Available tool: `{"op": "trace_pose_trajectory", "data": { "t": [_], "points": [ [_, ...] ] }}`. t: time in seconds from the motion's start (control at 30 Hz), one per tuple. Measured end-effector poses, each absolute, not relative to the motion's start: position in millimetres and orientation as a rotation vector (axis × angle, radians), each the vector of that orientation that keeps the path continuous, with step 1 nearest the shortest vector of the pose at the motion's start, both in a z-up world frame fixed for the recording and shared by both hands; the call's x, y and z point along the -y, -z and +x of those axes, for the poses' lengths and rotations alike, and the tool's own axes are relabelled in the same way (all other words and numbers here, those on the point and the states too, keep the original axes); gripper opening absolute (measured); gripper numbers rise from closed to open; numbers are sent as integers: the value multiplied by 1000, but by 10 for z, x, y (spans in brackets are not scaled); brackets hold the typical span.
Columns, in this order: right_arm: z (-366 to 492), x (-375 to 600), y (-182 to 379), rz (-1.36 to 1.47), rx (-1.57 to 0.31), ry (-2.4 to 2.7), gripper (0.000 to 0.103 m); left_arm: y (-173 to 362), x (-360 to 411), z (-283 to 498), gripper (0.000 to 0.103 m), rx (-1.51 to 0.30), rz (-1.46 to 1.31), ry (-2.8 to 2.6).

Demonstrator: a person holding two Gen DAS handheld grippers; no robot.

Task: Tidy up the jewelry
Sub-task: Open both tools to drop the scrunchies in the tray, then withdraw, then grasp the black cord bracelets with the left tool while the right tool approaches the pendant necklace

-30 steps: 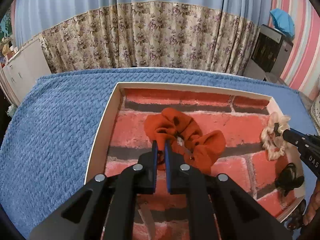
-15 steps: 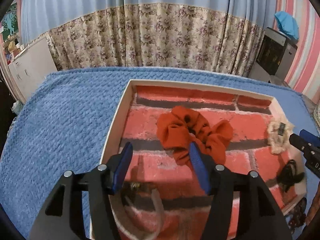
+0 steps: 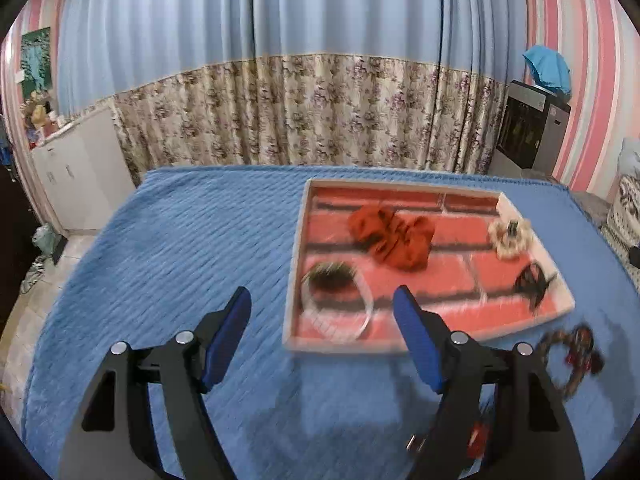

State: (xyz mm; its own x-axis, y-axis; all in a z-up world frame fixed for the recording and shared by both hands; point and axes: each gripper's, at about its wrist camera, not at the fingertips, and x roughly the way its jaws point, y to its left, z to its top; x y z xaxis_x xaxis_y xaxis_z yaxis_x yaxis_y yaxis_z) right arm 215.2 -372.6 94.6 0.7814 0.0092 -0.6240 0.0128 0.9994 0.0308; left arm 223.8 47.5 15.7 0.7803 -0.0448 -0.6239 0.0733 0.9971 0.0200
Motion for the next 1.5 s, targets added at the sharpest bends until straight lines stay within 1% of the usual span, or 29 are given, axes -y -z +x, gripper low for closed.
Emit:
{"op": "trace_pose_trajectory", "data": {
  "t": [0.2,0.43,0.6,0.77,1.17,1.23,1.3,1.33,1.4,1.47,1.5],
  "points": [
    [1505,3933,-511,74,-719,21,61,74,-670,1627,72,-685,8,38],
    [1258,3892,-287,87,-754,2,61,316,-579,1134,72,-729,-5,68],
    [1261,3779,-223,81,-764,-13,61,385,-417,1056,72,-748,-23,96],
    [1265,3641,-252,54,-754,-35,61,342,-211,1045,72,-738,-29,123],
    [1374,3686,-262,63,-748,-35,61,321,468,1186,71,-739,13,228],
    [1387,3714,-248,69,-752,-32,61,357,557,1235,63,-749,23,235],
    [1405,3734,-229,71,-755,-33,61,390,630,1271,61,-758,32,237],
    [1412,3737,-220,69,-758,-34,61,401,660,1287,58,-759,37,238],
    [1426,3741,-203,71,-760,-36,61,427,732,1322,55,-760,53,239],
    [1447,3748,-187,77,-763,-36,61,486,805,1367,42,-770,85,227],
    [1455,3751,-178,80,-764,-37,61,540,829,1414,27,-794,92,223]
  ]
}}
